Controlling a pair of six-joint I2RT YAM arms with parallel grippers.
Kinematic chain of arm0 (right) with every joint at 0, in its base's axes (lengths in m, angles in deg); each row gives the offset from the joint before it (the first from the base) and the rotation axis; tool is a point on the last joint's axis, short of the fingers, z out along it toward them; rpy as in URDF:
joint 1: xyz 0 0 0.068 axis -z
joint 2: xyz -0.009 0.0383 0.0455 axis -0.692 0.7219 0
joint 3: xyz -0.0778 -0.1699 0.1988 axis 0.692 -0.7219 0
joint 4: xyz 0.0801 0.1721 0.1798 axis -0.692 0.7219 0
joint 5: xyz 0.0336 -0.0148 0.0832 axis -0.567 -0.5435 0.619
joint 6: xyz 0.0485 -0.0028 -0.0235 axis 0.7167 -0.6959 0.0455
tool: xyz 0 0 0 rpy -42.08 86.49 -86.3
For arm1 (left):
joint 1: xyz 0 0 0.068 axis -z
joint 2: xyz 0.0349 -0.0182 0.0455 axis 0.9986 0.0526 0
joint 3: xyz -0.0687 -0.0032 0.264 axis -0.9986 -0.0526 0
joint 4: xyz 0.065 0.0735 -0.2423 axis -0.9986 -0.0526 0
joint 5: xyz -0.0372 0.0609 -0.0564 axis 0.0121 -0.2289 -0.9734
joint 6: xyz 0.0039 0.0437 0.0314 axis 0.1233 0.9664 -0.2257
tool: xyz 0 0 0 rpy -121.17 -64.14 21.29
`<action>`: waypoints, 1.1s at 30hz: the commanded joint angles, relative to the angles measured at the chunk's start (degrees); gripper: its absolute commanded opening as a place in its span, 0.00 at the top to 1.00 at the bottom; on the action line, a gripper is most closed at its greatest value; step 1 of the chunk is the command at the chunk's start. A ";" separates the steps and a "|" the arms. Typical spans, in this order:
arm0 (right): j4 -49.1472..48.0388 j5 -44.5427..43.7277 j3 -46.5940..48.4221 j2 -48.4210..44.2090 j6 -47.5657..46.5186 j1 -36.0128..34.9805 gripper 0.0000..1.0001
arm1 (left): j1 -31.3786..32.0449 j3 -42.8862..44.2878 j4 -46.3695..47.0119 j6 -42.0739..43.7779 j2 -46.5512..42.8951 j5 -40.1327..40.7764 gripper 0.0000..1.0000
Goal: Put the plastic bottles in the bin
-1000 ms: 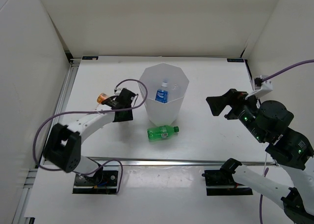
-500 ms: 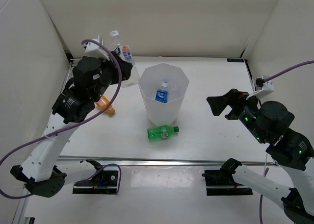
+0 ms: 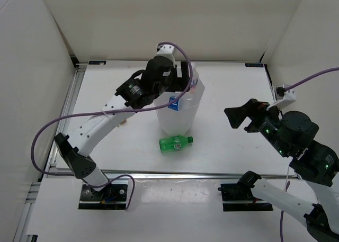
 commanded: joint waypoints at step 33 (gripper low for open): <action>-0.40 5.45 -5.43 -3.56 1.25 -0.11 0.00 | -39.16 -26.97 2.09 -10.87 3.05 -2.19 0.00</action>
